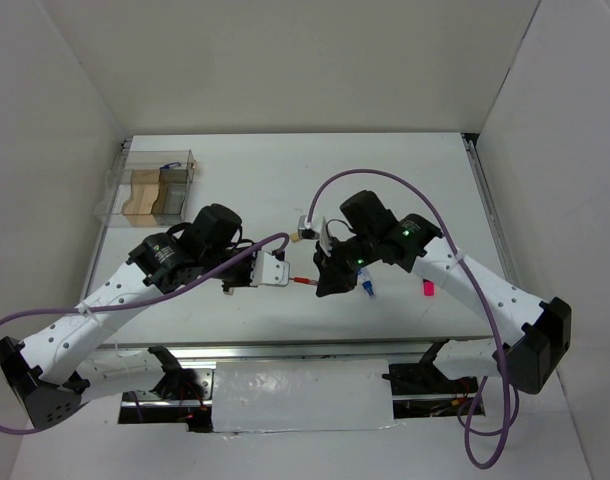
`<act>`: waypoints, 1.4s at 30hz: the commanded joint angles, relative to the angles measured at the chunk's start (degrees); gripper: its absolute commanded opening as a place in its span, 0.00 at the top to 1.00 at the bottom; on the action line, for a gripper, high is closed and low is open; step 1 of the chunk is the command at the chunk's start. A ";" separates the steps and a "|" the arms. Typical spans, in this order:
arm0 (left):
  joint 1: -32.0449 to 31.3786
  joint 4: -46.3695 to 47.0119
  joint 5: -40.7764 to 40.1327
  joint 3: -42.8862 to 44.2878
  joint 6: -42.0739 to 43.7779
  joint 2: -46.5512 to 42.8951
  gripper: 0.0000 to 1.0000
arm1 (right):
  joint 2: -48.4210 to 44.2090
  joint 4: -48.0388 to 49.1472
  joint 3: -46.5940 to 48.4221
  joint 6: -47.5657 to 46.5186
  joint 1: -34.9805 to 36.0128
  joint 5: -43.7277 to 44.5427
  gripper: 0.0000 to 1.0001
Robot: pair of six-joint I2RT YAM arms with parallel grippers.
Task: Sort the stationery into containers
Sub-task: Close the pen cap on the pen.
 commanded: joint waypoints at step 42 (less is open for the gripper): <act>-3.53 13.84 11.23 4.69 -3.34 2.59 1.00 | 3.71 9.40 6.11 1.10 3.91 -5.49 1.00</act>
